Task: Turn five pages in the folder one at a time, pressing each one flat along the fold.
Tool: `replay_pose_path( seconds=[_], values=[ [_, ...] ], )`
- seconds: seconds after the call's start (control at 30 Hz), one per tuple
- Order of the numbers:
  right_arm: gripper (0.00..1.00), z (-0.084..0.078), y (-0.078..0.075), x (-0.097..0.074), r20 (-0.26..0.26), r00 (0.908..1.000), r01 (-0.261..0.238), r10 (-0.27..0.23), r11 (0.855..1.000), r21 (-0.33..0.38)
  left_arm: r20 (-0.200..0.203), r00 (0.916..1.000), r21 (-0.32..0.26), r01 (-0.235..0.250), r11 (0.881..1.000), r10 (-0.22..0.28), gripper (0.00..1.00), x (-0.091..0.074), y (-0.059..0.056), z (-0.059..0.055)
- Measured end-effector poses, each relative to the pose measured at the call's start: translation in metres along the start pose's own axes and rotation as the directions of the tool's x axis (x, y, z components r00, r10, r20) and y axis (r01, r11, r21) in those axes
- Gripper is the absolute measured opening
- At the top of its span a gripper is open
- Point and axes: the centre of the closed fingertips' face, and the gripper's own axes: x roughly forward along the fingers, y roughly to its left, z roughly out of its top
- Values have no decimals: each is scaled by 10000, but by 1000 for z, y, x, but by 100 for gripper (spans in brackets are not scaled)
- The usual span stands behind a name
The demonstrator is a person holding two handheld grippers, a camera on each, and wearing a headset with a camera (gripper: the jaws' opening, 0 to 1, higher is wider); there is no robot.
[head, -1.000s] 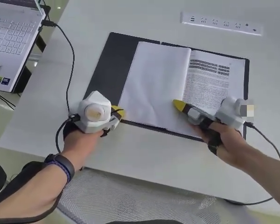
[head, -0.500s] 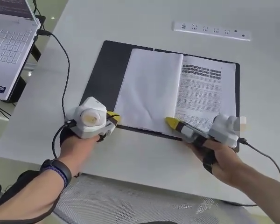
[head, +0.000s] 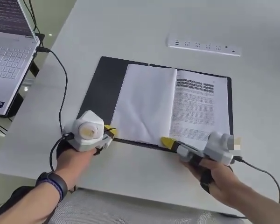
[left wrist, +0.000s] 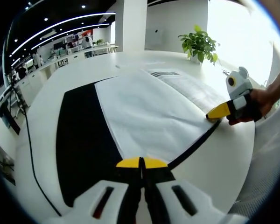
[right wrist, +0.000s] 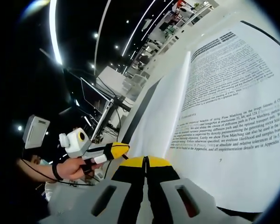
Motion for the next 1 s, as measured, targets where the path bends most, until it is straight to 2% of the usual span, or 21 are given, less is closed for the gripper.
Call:
replay_pose_path(
  seconds=[0.1,0.33,0.57,0.63,0.7,0.8,0.9,1.0],
  values=[
    [0,-5,-1,-3,-107,9999,10,-9,10000,85,-35,10000,15,8,10000,-8,0,0,0,0],
    [0,-6,-1,-4,-195,9997,172,-170,9998,119,-95,10000,19,19,10000,-19,0,1,2,-1],
    [0,-5,2,-4,-287,9994,217,-212,9996,186,-332,9994,-38,15,10000,-16,0,2,2,-1],
    [0,-3,4,-6,-255,9994,228,-225,9997,103,-479,9987,-1,145,9999,-145,1,2,0,-1],
    [1,2,6,-9,-207,9993,310,-310,9995,-32,-595,9980,82,238,9997,-232,4,0,-3,-1],
    [7,12,10,-16,-63,9995,317,-321,9981,-522,-516,9981,127,348,9993,-341,11,-6,-7,4],
    [13,20,7,-27,-208,9981,537,-573,9879,-1453,-383,9986,168,369,9992,-362,14,-12,-7,9],
    [20,26,3,-41,-227,9956,846,-907,9776,-1925,-260,9991,92,347,9994,-344,17,-18,-7,13]
  ],
)
